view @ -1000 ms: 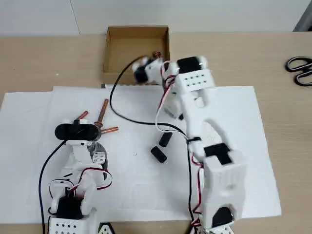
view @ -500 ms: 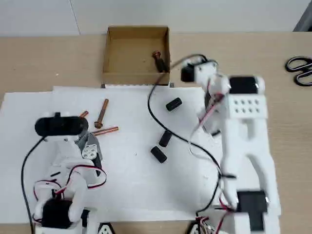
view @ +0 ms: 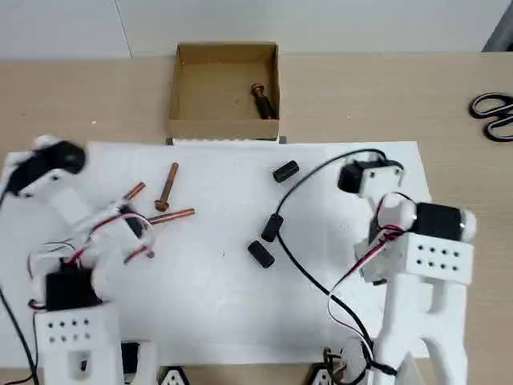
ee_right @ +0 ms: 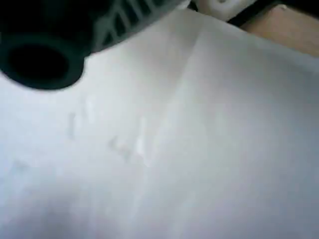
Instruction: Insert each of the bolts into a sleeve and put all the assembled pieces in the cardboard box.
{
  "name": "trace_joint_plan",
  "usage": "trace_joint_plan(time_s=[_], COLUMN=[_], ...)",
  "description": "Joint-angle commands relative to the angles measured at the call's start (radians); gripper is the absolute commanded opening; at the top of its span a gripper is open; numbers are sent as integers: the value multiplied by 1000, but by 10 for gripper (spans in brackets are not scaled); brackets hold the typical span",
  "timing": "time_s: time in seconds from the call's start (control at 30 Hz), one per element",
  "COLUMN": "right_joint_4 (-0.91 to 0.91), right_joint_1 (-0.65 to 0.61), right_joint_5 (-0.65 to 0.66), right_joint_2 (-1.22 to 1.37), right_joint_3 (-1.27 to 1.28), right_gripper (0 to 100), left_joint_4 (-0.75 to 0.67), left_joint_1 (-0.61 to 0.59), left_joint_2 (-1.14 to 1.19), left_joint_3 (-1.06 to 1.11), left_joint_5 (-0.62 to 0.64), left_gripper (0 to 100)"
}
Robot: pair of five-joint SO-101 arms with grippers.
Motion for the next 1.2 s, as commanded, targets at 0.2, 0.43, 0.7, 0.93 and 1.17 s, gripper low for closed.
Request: trace_joint_plan(time_s=[0.2, 0.43, 0.7, 0.93, 1.17], right_joint_4=[-25, -19, -18, -18, -18], right_joint_1=[216, 286, 286, 286, 286], right_joint_5=[-6, -6, -6, -6, -8], right_joint_2=[-117, -159, -176, -176, -176], right_joint_3=[20, 25, 25, 25, 26], right_gripper=[4, 4, 4, 4, 4], left_joint_4=[9, 8, 8, -8, -75], left_joint_1=[-97, -92, -95, -92, -95], left_joint_2=[152, 336, 485, 532, 606], left_joint_3=[35, 15, -104, -145, -137], left_joint_5=[78, 129, 133, 133, 133], left_gripper=[6, 7, 9, 101, 100])
